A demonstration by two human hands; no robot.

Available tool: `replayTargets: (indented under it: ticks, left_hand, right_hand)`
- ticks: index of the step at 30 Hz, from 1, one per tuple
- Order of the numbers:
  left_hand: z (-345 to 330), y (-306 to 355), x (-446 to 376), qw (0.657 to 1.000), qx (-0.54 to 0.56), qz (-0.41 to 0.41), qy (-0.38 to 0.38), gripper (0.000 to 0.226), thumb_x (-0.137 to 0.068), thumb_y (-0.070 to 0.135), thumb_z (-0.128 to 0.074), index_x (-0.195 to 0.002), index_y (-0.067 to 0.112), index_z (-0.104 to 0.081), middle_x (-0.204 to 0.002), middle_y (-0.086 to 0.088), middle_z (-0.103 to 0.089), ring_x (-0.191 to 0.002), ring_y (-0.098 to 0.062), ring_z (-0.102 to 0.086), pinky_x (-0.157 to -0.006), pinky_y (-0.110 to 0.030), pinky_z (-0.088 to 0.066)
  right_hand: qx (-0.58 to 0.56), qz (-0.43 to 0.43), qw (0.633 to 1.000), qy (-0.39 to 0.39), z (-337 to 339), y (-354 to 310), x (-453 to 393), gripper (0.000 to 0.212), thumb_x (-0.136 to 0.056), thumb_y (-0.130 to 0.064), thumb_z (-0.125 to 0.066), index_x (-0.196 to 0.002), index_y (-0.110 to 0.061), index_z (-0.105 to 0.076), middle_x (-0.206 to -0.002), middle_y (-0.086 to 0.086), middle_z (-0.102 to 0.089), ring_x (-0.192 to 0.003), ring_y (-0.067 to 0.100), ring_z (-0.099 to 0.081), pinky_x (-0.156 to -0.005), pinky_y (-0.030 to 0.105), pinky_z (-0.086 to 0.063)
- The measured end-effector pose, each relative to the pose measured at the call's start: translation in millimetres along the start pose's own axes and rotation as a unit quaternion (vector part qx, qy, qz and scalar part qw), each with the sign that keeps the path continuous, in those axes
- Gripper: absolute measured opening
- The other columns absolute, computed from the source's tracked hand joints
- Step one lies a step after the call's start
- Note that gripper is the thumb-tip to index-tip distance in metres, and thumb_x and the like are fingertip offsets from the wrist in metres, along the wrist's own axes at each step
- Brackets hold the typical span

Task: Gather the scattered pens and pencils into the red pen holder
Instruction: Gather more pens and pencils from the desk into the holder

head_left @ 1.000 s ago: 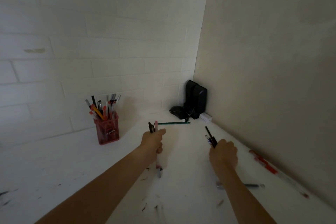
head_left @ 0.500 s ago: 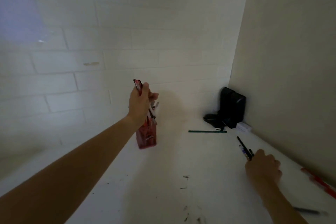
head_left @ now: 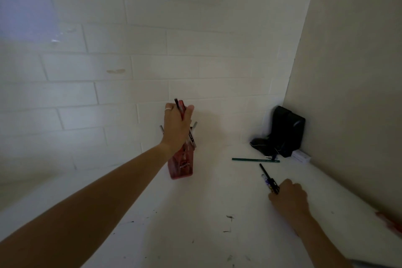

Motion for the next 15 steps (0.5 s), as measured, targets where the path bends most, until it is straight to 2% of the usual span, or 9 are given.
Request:
replayTargets:
  ticks: [2,5,7,8,9,11,13,15]
  left_hand:
    - [3.8,1.9,0.6,0.999,0.017,0.025,0.023,0.028,-0.102,0.024,-0.053,-0.076,0.013,-0.048,-0.092,-0.018,-0.050,-0.068,-0.013,-0.054,-0.053,-0.008,-0.046]
    - [9.0,-8.0,-6.7,0.997,0.047,0.054,0.039,0.027,-0.103,0.031,-0.048,-0.091,0.008,-0.055,-0.086,-0.008,-0.062,-0.074,-0.008,-0.064,-0.055,-0.009,-0.048]
    - [11.1,-12.1,-8.5,0.996,0.055,0.069,0.027,0.027,-0.103,0.033,-0.048,-0.086,0.013,-0.054,-0.082,-0.006,-0.061,-0.076,-0.010,-0.064,-0.060,-0.019,-0.049]
    - [10.4,-12.7,-8.8,0.997,0.048,0.061,0.017,0.029,-0.102,0.032,-0.049,-0.079,0.015,-0.052,-0.077,-0.005,-0.057,-0.071,-0.011,-0.061,-0.061,-0.025,-0.049]
    - [9.2,-13.5,-8.5,0.998,0.034,0.051,0.007,0.033,-0.102,0.029,-0.051,-0.072,0.015,-0.049,-0.069,-0.004,-0.050,-0.062,-0.010,-0.055,-0.058,-0.027,-0.046]
    - [5.1,-12.4,-3.7,0.999,0.007,0.049,-0.018,0.042,-0.099,0.021,-0.056,-0.060,0.014,-0.043,-0.058,-0.002,-0.043,-0.049,-0.005,-0.044,-0.051,-0.022,-0.040]
    - [0.8,-21.8,0.3,0.997,-0.033,0.064,-0.026,0.042,-0.091,0.019,-0.065,-0.054,0.013,-0.047,-0.059,-0.007,-0.050,-0.053,-0.010,-0.051,-0.055,-0.023,-0.043]
    - [-1.6,-31.9,3.1,0.995,-0.059,0.076,-0.009,0.022,-0.079,0.021,-0.072,-0.062,0.013,-0.060,-0.078,-0.012,-0.063,-0.071,-0.019,-0.062,-0.067,-0.034,-0.056]
  right_hand:
    - [-0.004,0.000,1.000,-0.003,-2.3,-4.0,0.1,0.038,-0.089,-0.030,-0.067,-0.112,-0.003,-0.053,-0.114,0.019,-0.054,-0.102,0.032,-0.056,-0.080,0.036,-0.052]
    - [0.005,-0.003,1.000,0.003,-4.0,-5.8,-0.4,0.040,-0.089,-0.031,-0.066,-0.114,-0.003,-0.052,-0.117,0.020,-0.052,-0.104,0.033,-0.055,-0.080,0.036,-0.051]
    - [0.013,-0.004,1.000,0.001,-3.7,-7.2,-0.5,0.041,-0.089,-0.031,-0.066,-0.114,-0.002,-0.051,-0.116,0.019,-0.053,-0.103,0.032,-0.056,-0.078,0.035,-0.051]
    - [0.011,-0.006,1.000,-0.005,-3.6,-8.0,-0.9,0.042,-0.089,-0.032,-0.066,-0.114,-0.002,-0.051,-0.116,0.019,-0.054,-0.103,0.032,-0.056,-0.076,0.034,-0.050]
    - [0.006,-0.007,1.000,-0.012,-4.0,-8.6,-1.9,0.042,-0.088,-0.032,-0.067,-0.113,-0.002,-0.051,-0.114,0.019,-0.055,-0.102,0.032,-0.057,-0.074,0.033,-0.048]
    - [-0.013,-0.007,1.000,-0.026,-6.7,-9.6,-4.5,0.041,-0.087,-0.032,-0.070,-0.108,-0.003,-0.051,-0.110,0.018,-0.057,-0.097,0.031,-0.059,-0.067,0.029,-0.044]
    - [-0.017,0.003,1.000,-0.026,-7.8,-11.9,-5.1,0.032,-0.087,-0.029,-0.070,-0.095,-0.007,-0.048,-0.096,0.012,-0.059,-0.085,0.026,-0.059,-0.055,0.026,-0.039]
    - [-0.011,0.021,0.999,-0.027,-7.8,-15.1,-4.9,0.029,-0.090,-0.025,-0.066,-0.079,-0.012,-0.043,-0.077,0.001,-0.052,-0.072,0.019,-0.055,-0.046,0.023,-0.033]
Point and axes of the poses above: each hand's wrist, its own x-axis away from the middle knuckle, its own z-axis out of the back of the hand, y = z × x, the point moved 2 cm from there along -x, towards the middle knuckle
